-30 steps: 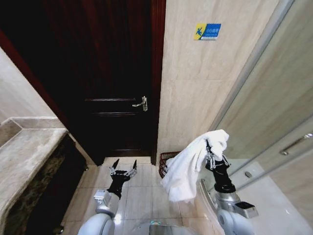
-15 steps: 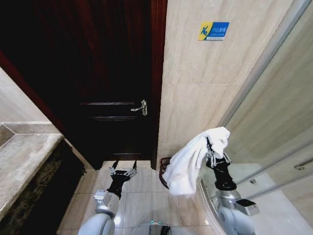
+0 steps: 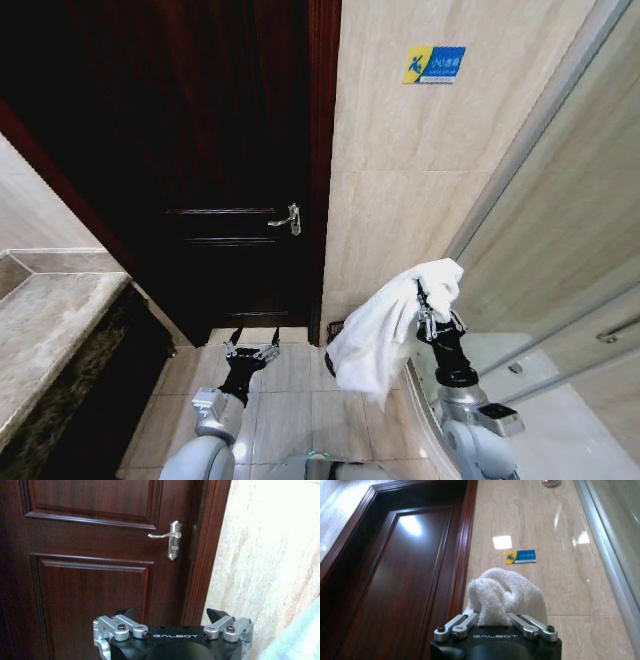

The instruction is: Discard the used towel into the hamper.

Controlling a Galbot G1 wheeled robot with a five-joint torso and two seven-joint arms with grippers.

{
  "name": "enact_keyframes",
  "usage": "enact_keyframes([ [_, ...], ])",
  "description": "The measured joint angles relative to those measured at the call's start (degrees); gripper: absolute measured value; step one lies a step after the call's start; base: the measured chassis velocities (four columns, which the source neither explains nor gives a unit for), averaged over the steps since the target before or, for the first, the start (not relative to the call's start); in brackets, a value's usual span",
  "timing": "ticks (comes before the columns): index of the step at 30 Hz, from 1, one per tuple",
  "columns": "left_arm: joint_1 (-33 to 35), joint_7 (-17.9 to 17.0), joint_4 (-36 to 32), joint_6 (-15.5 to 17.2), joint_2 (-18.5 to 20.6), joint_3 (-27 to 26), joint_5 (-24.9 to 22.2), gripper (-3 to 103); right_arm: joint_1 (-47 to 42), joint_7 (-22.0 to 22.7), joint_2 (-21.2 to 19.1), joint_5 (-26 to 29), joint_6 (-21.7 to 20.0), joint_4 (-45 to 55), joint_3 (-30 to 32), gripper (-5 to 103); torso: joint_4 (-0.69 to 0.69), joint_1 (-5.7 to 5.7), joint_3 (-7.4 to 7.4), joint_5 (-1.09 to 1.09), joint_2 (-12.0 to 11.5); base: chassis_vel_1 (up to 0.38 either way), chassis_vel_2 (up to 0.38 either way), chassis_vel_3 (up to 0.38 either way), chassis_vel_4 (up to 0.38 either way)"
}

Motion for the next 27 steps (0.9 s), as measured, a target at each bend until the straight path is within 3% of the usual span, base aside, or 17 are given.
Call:
enact_keyframes([
  [17, 0.00, 0.00, 0.00, 0.00, 0.04, -0.01, 0.00, 99, 2.30, 0.66, 1.42, -0.96, -1.97, 1.08, -2.51, 12, 0.01, 0.00, 0.00, -0.02, 0.01, 0.149, 0.140, -0.153, -0.140],
  [27, 0.00, 0.00, 0.00, 0.00, 0.01, 0.01, 0.00, 99, 3.98, 1.68, 0.01, -0.69, -2.34, -0.23, -1.56, 12, 0.00, 0.01, 0.00, 0.01, 0.00, 0.030, 0.034, -0.016, -0.031],
])
